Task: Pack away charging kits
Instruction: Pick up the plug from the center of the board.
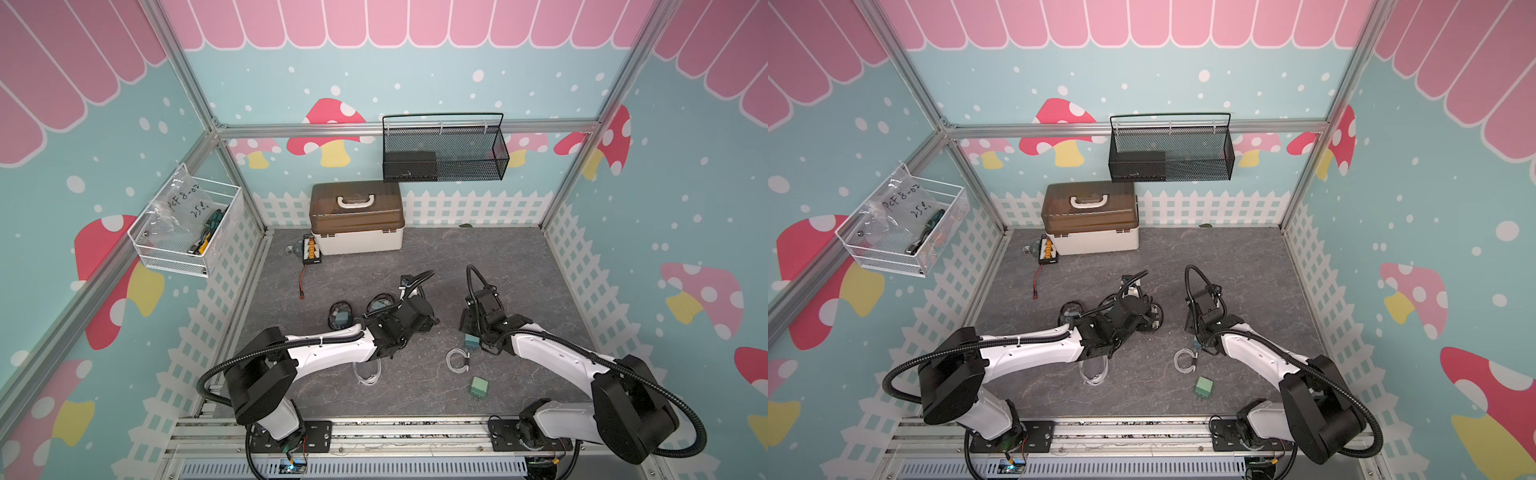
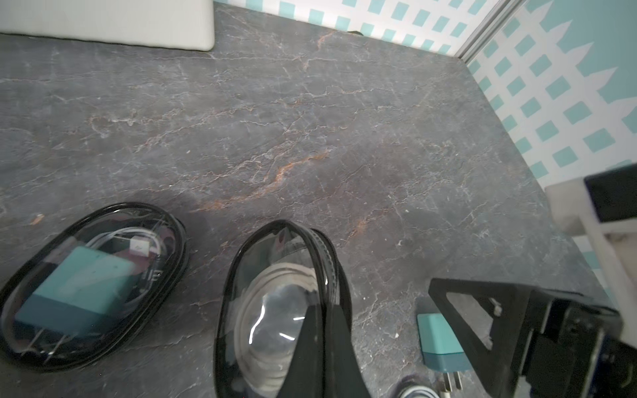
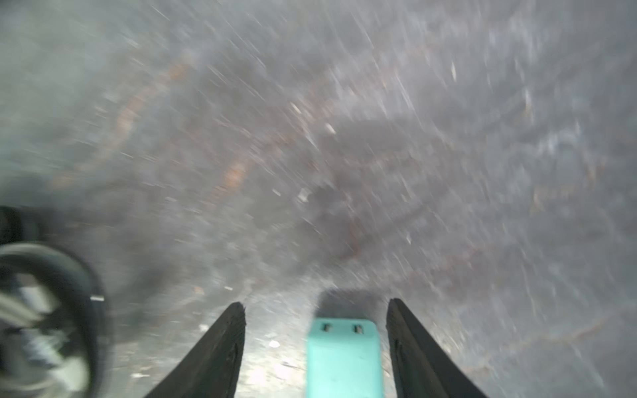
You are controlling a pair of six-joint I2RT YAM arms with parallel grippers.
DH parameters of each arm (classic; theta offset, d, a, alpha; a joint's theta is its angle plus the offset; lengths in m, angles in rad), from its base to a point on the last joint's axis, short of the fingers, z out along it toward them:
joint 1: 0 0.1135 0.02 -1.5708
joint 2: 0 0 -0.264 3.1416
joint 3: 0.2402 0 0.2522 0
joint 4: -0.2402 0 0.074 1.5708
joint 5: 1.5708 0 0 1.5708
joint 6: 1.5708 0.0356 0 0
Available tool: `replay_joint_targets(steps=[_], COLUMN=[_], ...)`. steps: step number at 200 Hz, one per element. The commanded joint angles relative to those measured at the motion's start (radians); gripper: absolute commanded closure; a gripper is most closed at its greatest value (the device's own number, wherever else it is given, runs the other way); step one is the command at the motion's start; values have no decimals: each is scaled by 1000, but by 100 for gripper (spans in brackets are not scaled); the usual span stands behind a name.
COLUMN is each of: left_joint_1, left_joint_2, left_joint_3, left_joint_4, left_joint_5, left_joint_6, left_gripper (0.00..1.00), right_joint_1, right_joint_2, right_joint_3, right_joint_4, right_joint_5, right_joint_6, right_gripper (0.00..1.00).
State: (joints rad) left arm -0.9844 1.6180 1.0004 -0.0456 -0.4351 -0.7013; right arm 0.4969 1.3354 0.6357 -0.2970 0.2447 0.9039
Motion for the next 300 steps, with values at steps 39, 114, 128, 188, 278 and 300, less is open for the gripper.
replay_joint_targets(steps=[39, 114, 128, 188, 278, 300], left_joint_1=[2, 10, 12, 15, 14, 13], left_joint_2=[-25, -3, 5, 0, 33, 32], left_joint_3=[20, 48, 53, 41, 60, 63], left_joint_4=[-50, -68, -71, -57, -40, -40], left_joint_5=[-39, -19, -13, -2, 32, 39], left_joint_6=[-28, -40, -44, -66, -82, -79], left_gripper=[100, 100, 100, 100, 100, 100], right_joint_1=[13, 21, 25, 63, 73, 73], right_joint_2=[158, 71, 59, 23, 102, 145], right_joint_3=[-19, -34, -37, 28, 39, 54], right_joint_4=[60, -17, -46, -197, -164, -159], right_joint_5=[-79, -62, -62, -37, -26, -16], right_joint_6=[34, 13, 3, -34, -63, -70], right_gripper=[42, 30, 28, 37, 38, 44])
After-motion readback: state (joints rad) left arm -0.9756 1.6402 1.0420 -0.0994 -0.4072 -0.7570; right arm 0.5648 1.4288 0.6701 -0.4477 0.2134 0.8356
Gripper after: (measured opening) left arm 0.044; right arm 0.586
